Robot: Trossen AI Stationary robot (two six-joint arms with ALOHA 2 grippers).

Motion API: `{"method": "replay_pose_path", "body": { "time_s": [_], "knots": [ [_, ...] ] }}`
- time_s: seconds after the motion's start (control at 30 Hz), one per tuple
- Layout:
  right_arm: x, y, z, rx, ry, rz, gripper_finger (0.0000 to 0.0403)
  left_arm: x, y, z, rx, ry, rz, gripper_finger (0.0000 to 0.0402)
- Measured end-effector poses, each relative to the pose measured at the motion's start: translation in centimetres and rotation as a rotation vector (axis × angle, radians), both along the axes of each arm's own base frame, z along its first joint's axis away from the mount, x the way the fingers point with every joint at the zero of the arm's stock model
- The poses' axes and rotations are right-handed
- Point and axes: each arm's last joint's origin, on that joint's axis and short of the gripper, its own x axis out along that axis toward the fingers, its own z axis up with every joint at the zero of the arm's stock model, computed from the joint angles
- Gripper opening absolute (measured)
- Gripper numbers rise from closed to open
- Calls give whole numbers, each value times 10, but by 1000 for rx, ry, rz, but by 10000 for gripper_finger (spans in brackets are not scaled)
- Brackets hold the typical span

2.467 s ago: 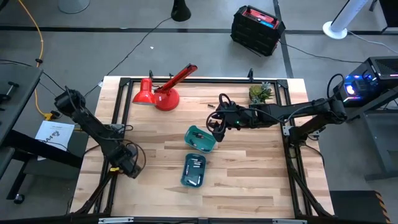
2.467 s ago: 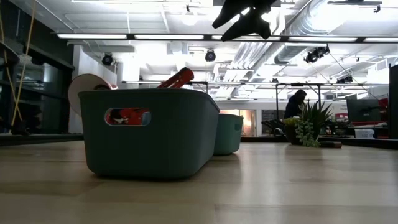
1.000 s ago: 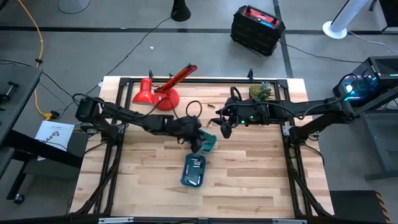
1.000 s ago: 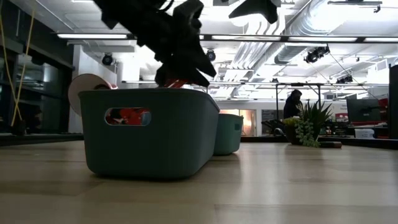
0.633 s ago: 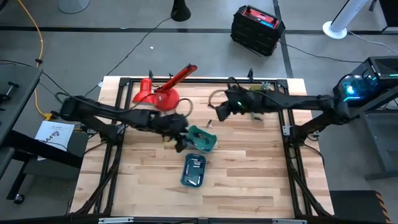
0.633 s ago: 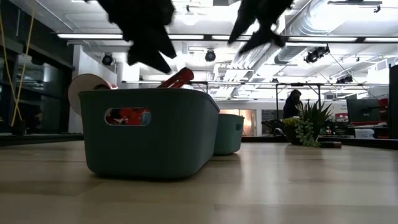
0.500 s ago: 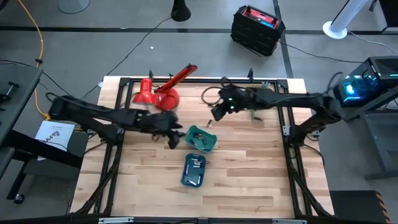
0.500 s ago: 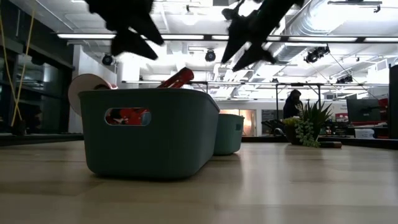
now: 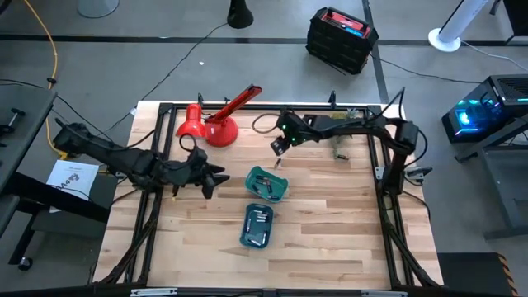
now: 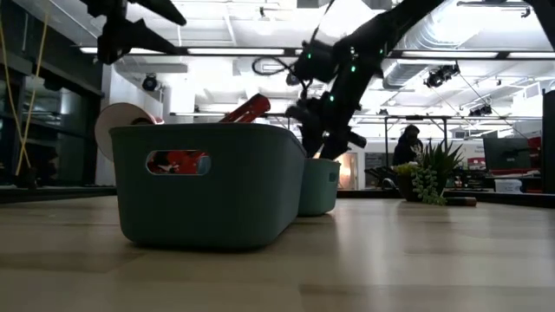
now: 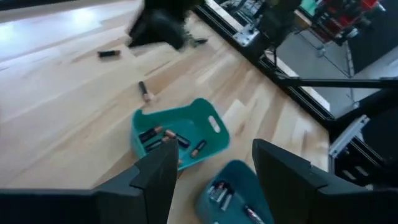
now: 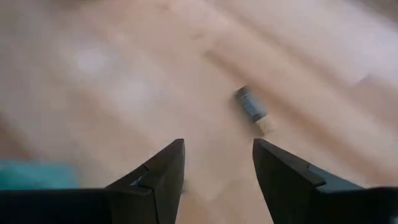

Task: Sort batteries
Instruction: Put the black battery into the light blue bin

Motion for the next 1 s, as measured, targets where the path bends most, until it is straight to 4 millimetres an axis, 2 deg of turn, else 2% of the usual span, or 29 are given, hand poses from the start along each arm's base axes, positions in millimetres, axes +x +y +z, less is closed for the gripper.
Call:
{"method": "replay_pose_path", "body": {
  "time_s": [0.13, 0.27, 0.63, 0.73, 0.87, 0.9, 1.0],
  "knots": [
    [-3, -19, -14, -24, 38, -9, 183, 1, -7, 1, -24, -23, -18, 197],
    [0, -29, -27, -29, 45, 27, 183, 3, -12, -1, -53, -25, -24, 197],
    [11, -30, -68, -12, 107, 76, 176, 5, -17, -4, -107, -29, -4, 197],
    [12, -24, -75, -28, 159, 106, 139, 5, -17, -4, -106, -31, 0, 197],
    [13, -11, -74, -61, 222, 167, 29, 5, -17, -3, -102, -43, 5, 197],
    [12, -7, -72, -59, 238, 197, 19, 6, -18, -2, -97, -55, -3, 197],
    [9, 9, -59, -52, 268, 247, 26, 7, -20, 3, -57, -93, -51, 197]
  ]
}}
